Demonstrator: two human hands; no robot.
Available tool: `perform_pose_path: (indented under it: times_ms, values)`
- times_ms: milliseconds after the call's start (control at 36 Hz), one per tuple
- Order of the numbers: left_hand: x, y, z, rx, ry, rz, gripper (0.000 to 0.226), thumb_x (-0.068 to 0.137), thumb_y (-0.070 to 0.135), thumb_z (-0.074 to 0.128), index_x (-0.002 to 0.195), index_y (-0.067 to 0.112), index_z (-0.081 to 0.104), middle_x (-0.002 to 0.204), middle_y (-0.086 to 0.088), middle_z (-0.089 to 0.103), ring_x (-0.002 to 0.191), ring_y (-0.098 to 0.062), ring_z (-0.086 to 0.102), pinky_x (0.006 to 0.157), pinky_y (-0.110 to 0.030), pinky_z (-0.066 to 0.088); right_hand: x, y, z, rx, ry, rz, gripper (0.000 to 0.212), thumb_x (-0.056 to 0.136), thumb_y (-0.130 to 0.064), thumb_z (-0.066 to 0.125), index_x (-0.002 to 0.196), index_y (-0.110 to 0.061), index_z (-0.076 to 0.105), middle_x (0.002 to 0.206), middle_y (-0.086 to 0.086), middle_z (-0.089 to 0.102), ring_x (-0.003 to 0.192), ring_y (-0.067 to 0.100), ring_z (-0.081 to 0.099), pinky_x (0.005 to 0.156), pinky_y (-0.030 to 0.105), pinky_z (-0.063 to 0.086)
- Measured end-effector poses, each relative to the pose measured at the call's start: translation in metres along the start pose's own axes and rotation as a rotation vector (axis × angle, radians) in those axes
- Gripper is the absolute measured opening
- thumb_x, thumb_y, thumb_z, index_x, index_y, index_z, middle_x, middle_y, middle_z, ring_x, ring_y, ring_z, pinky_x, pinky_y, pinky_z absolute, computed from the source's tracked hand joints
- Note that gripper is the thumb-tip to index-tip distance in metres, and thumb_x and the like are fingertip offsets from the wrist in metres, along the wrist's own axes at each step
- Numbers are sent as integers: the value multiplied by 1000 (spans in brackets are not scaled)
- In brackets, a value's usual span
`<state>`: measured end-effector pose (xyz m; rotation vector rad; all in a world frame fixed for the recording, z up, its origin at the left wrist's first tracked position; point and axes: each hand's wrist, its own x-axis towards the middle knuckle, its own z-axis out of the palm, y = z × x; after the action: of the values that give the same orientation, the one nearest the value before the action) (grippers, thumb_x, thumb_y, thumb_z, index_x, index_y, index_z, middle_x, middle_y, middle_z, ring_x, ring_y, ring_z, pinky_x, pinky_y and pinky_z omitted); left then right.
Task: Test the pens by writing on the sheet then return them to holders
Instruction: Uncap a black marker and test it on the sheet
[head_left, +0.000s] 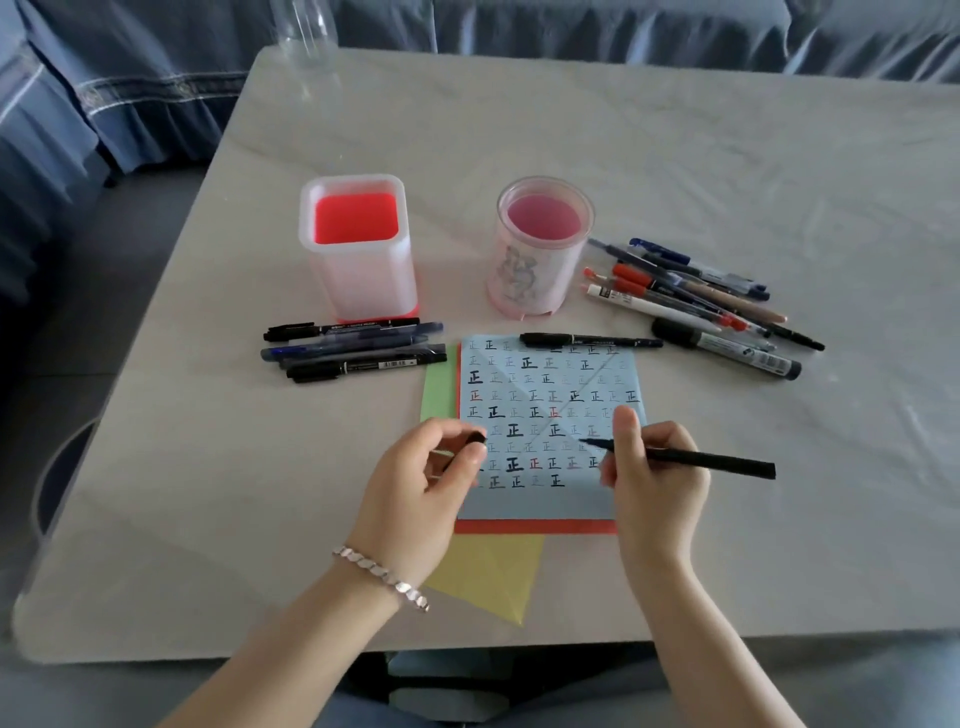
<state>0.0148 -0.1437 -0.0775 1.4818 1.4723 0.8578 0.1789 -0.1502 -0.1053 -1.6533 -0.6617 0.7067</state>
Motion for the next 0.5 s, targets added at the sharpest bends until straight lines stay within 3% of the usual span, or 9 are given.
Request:
perform_pose_path:
  times_ms: [83,194,306,389,444,500]
  values:
    - [-7,14,1,-157,-67,-32,20,84,6,62,81,26,62,65,15,68,60,5,61,55,-8,43,0,-23,-7,109,-79,17,28,88,-16,57,65,-10,45,43,0,57,37,8,47,40,17,37]
    - [-12,26,-1,-318,-99,-73,10,75,11,69,80,18,64,69,6,72,62,-2,64,52,-12,44,-6,-50,-17,316,-223,162,28,93,-23,47,71,-6,51,50,8,61,41,17,53,39,21,40]
    - [-15,31,-5,-389,-94,-44,29,56,33,69,78,15,65,69,1,72,69,-24,66,54,-19,48,-14,-65,-22,342,-230,198,34,78,-36,56,55,-11,53,39,8,48,34,17,42,37,19,36]
    - [-16,33,-6,-361,-78,-24,25,55,37,71,73,20,69,71,3,72,72,-37,61,57,-27,49,-18,-68,-23,308,-221,170,33,70,-39,60,46,-17,55,38,4,42,35,15,36,39,20,33]
    - [-17,34,-5,-318,-76,-22,24,59,34,80,79,28,69,73,7,72,71,-36,61,59,-29,49,-20,-67,-22,294,-213,143,38,81,-30,58,45,-17,55,35,3,42,34,14,36,40,19,31]
    - [-17,34,-5,-293,-89,-11,23,63,31,80,82,36,68,73,11,71,65,-23,62,57,-23,48,-22,-67,-20,285,-199,116,43,87,-23,55,45,-16,54,35,3,42,32,12,36,39,16,31]
